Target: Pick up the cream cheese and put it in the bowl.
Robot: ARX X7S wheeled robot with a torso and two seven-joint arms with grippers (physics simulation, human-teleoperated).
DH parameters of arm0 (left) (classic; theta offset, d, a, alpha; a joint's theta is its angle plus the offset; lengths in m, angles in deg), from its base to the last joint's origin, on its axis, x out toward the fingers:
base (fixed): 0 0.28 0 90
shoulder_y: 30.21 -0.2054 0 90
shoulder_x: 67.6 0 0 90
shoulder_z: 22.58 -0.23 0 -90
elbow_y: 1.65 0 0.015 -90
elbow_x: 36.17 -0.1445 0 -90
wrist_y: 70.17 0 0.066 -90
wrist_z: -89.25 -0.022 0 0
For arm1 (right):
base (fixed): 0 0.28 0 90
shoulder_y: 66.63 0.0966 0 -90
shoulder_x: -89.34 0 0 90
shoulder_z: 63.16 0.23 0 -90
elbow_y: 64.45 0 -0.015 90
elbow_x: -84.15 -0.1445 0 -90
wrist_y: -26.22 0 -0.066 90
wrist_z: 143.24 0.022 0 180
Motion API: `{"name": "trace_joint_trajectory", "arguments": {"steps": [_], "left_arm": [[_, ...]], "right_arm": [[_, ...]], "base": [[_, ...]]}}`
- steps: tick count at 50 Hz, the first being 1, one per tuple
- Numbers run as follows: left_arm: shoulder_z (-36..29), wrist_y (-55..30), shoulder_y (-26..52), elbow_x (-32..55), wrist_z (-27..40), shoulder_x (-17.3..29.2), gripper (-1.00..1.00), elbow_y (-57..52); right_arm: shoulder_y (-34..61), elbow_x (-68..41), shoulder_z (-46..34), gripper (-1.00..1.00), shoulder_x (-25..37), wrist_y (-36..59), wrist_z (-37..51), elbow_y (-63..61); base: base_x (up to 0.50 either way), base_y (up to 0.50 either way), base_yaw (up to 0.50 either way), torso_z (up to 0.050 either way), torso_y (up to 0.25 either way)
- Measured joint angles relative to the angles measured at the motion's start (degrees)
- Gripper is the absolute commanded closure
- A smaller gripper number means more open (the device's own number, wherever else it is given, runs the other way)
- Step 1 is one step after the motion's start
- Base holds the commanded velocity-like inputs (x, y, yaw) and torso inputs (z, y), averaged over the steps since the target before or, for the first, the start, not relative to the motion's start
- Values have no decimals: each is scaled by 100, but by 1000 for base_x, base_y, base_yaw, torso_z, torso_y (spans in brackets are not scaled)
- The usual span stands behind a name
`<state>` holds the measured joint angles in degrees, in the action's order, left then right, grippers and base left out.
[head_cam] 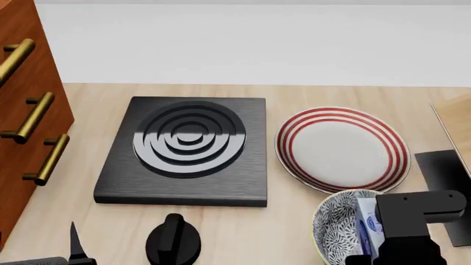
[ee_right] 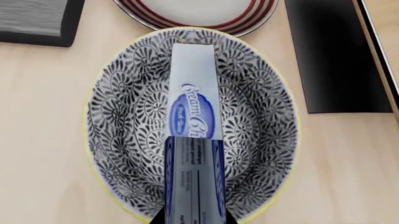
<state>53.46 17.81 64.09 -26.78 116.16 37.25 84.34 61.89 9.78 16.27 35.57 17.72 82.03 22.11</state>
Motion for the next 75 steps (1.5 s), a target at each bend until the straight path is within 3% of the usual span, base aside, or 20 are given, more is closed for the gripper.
{"name": "trace_joint_trajectory", "arguments": {"steps": [73, 74, 75], "left_arm": [[-125, 75, 21, 87, 121, 100, -100, 55], [-128, 75, 22, 87, 123, 101, -100, 54], [-131, 75, 22, 86, 125, 102, -100, 54]], "right_arm": [[123, -4, -581, 100, 137, -279, 29, 174], [124, -11, -582, -100, 139, -279, 36, 172], [129, -10, -582, -100, 141, -276, 41, 166]], "base": [[0, 0, 0, 0, 0], [0, 0, 0, 0, 10], [0, 0, 0, 0, 0]]}}
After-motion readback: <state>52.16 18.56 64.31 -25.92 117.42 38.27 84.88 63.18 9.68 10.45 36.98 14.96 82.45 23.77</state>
